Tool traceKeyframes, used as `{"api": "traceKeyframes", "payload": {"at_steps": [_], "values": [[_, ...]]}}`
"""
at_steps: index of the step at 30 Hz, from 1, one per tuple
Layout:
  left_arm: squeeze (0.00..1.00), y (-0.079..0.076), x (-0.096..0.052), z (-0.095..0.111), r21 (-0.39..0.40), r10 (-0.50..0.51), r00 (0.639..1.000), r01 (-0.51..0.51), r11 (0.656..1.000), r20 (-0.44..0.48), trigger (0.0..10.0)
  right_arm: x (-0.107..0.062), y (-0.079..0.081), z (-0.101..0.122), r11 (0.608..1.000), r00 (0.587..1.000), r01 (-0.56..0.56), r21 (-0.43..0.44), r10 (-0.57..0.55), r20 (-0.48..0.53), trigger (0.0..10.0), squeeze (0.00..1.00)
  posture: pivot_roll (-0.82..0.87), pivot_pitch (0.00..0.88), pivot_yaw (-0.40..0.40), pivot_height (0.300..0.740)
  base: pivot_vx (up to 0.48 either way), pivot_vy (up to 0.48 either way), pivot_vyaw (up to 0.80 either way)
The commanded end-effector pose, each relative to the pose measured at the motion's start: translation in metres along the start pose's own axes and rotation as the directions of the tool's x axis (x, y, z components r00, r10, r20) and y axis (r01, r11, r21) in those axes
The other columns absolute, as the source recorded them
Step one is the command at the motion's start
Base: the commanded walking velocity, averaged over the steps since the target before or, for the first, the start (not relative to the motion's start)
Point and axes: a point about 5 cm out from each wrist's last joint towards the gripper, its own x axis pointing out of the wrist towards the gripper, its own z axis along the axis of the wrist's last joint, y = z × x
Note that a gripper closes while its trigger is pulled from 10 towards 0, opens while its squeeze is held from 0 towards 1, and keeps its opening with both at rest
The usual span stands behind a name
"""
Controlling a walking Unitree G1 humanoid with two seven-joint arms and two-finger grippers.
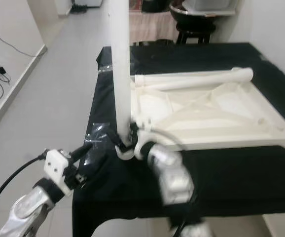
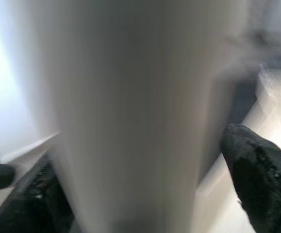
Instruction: Building children table
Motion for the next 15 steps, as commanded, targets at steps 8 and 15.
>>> {"api": "traceKeyframes", "payload": {"at_steps": [8, 15], "values": [[0.0, -0.001, -0.004, -0.006, -0.007, 0.006, 1.0, -0.006, 1.0, -0.026, 10.0, -0.004, -0.027, 0.002, 0.955, 0.956, -0.28, -0.099, 0.267, -0.124, 10.0, 0.0, -0.04, 0.127, 0.021, 0.74, 0.0, 0.0, 0.0], [0.0, -0.004, -0.004, -0.006, -0.012, 0.003, 1.0, -0.003, 1.0, -0.025, 10.0, 0.005, -0.052, -0.004, 0.966, 0.954, -0.258, 0.011, 0.257, -0.156, 10.0, 0.0, -0.02, 0.134, 0.009, 0.74, 0.0, 0.0, 0.0]]}}
